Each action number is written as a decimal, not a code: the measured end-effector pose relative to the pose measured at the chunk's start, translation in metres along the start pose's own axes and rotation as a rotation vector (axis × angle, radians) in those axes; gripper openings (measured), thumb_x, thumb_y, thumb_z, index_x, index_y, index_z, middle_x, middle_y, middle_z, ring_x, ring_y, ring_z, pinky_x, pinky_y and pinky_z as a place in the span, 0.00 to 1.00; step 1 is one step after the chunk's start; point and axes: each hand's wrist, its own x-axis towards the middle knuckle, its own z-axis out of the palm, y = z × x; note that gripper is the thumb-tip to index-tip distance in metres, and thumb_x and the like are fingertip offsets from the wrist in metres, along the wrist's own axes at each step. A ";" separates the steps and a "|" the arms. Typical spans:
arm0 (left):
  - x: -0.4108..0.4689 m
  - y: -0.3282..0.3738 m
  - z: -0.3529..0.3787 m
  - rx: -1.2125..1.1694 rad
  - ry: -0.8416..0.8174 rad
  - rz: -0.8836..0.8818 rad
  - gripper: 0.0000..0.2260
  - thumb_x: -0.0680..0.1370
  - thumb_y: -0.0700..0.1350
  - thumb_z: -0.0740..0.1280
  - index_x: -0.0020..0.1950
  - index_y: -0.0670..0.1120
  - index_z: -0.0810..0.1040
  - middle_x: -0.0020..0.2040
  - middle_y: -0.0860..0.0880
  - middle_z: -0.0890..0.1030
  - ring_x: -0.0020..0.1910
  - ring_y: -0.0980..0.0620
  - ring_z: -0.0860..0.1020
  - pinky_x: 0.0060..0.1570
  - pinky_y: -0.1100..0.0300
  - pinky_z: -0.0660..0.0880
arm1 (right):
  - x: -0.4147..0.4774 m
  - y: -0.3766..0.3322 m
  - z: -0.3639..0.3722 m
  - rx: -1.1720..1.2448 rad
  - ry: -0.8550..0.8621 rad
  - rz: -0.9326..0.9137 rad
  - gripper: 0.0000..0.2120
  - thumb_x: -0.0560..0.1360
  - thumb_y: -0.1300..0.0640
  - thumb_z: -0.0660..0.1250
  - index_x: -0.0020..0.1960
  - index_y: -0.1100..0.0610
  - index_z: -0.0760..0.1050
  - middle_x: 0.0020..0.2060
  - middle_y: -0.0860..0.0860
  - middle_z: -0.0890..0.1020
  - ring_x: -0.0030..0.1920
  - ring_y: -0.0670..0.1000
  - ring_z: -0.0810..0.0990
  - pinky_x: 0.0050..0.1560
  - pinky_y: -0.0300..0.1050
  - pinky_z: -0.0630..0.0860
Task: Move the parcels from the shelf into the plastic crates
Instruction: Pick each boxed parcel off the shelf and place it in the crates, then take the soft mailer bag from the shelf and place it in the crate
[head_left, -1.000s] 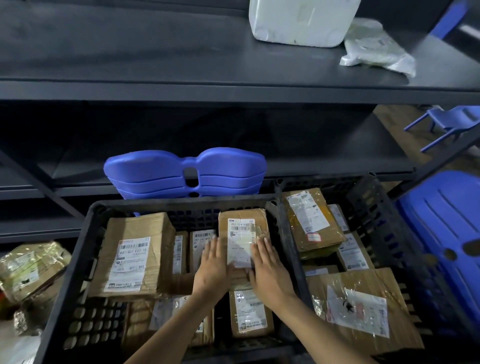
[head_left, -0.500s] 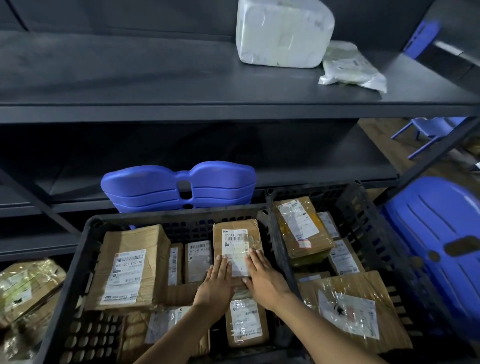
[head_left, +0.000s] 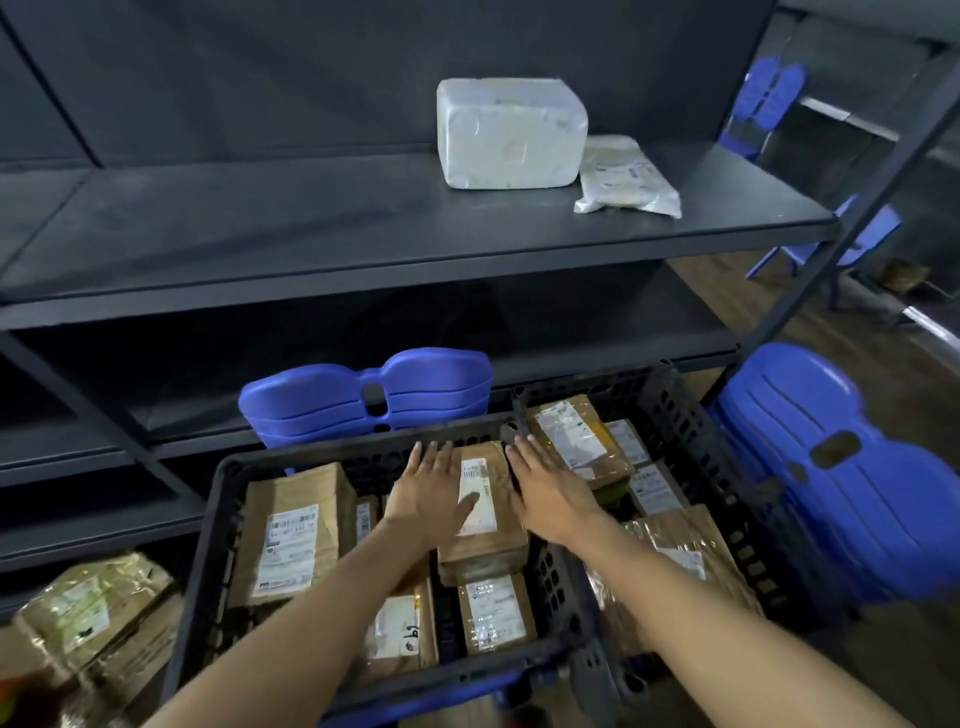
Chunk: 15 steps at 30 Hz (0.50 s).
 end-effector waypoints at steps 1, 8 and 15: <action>0.001 -0.002 -0.012 0.020 0.018 0.005 0.32 0.82 0.58 0.48 0.78 0.39 0.46 0.79 0.43 0.49 0.78 0.45 0.47 0.75 0.49 0.41 | 0.001 0.002 -0.010 -0.006 0.018 0.008 0.29 0.82 0.50 0.50 0.78 0.58 0.47 0.78 0.54 0.48 0.78 0.53 0.45 0.76 0.47 0.46; 0.025 0.014 -0.104 0.059 0.230 0.019 0.32 0.82 0.58 0.50 0.78 0.38 0.47 0.79 0.43 0.51 0.78 0.45 0.49 0.76 0.50 0.43 | 0.015 0.041 -0.085 -0.040 0.188 0.027 0.31 0.82 0.46 0.52 0.78 0.60 0.48 0.78 0.55 0.50 0.78 0.53 0.46 0.75 0.46 0.44; 0.082 0.056 -0.178 0.066 0.407 -0.038 0.33 0.81 0.58 0.53 0.77 0.38 0.50 0.78 0.42 0.54 0.78 0.45 0.51 0.76 0.51 0.46 | 0.037 0.123 -0.159 -0.037 0.322 -0.005 0.31 0.81 0.46 0.54 0.77 0.61 0.50 0.77 0.56 0.53 0.77 0.54 0.49 0.76 0.48 0.48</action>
